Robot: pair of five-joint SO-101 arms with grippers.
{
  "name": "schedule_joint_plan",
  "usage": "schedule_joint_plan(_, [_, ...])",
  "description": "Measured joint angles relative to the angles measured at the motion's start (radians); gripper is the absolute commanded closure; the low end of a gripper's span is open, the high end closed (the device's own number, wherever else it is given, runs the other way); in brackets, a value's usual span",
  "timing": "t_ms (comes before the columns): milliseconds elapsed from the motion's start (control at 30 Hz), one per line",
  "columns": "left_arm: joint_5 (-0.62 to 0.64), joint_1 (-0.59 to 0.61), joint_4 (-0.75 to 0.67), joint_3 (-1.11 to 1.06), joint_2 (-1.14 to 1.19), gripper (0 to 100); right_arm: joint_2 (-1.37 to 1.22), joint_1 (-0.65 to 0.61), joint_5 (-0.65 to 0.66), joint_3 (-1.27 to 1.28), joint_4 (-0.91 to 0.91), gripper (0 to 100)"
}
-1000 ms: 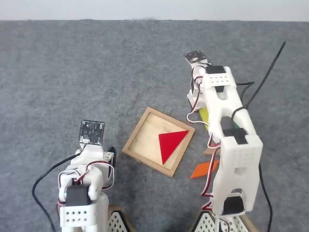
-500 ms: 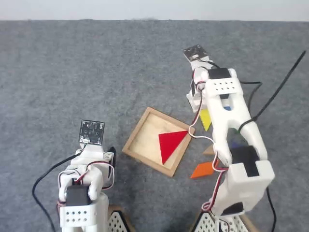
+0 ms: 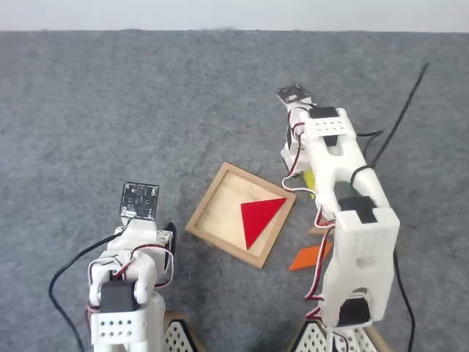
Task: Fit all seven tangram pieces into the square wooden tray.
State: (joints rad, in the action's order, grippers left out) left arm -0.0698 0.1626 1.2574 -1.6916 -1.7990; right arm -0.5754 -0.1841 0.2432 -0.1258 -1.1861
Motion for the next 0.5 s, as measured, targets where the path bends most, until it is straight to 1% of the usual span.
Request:
schedule_joint_plan(133, [0.000,0.002,0.000,0.000,0.000,85,-0.032,0.008,0.000,-0.029,0.000,76.2])
schedule_joint_plan(367, [0.000,0.002,0.000,0.000,0.000,85,-0.035,0.011,0.000,-0.037,0.000,81.2])
schedule_joint_plan(500, [0.000,0.000,0.000,0.000,0.000,85,-0.034,0.015,0.000,-0.046,-0.011,81.2])
